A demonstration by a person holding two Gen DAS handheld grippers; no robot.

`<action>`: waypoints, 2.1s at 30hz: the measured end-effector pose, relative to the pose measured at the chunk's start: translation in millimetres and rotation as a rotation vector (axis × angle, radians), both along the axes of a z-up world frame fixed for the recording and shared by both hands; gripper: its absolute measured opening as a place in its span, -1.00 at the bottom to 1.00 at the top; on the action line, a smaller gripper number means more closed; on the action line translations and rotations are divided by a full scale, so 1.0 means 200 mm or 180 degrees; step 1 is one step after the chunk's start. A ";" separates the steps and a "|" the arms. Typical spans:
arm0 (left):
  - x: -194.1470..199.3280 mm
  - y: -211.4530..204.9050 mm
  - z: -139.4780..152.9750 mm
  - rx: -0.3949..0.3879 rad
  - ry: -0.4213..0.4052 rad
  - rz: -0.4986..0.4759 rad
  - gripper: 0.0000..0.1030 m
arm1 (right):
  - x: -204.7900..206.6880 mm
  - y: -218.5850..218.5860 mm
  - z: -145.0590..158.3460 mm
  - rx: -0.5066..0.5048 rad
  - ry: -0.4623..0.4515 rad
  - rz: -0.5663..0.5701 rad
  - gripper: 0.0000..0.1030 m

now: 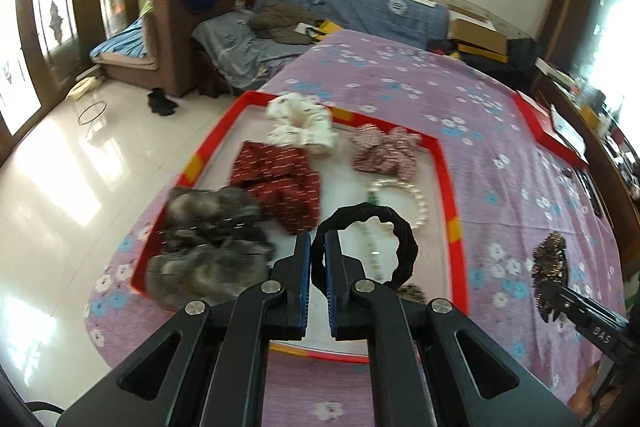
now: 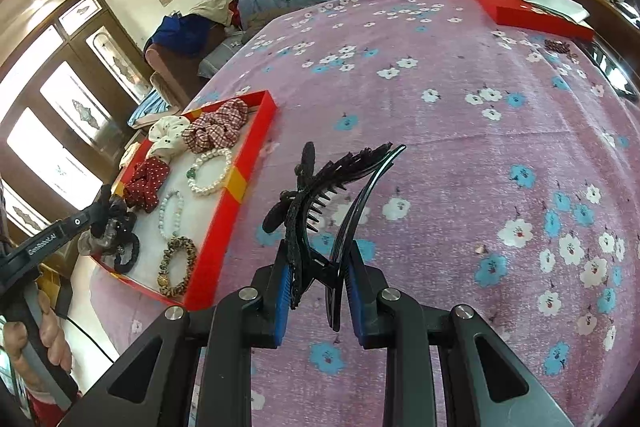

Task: Organize jewelry
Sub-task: 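Carry the hair tie and claw clip over the tray with both tools, then lower the claw clip into the tray and open the right tool while the left tool releases the hair tie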

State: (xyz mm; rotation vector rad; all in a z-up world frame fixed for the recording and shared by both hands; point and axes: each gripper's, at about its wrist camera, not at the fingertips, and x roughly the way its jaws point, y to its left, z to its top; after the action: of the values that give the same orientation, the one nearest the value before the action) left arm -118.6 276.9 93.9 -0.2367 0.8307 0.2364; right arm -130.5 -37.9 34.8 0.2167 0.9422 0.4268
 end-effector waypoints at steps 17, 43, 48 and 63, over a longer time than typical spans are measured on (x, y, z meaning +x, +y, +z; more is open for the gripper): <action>0.01 0.00 -0.17 -0.0070 0.0229 -0.0085 -0.87 | 0.05 0.38 0.10 0.0056 -0.0087 0.0578 -0.47; -0.02 0.13 -0.24 -0.0193 0.0249 0.0096 -0.87 | 0.46 1.10 0.01 0.0096 0.0376 0.1455 -0.46; -0.02 0.17 -0.25 -0.0230 0.0255 0.0115 -0.87 | 0.51 1.32 -0.03 -0.0051 0.0422 0.1611 -0.46; 0.04 0.11 -0.27 -0.0239 0.0299 0.0008 -0.87 | 0.53 1.35 0.00 -0.0248 0.0205 0.1633 -0.46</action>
State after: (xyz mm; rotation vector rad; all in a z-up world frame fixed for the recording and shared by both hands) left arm -109.9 299.8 40.3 -0.2987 0.9334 0.2201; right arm -24.3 233.0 34.9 -0.0888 1.0744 0.8562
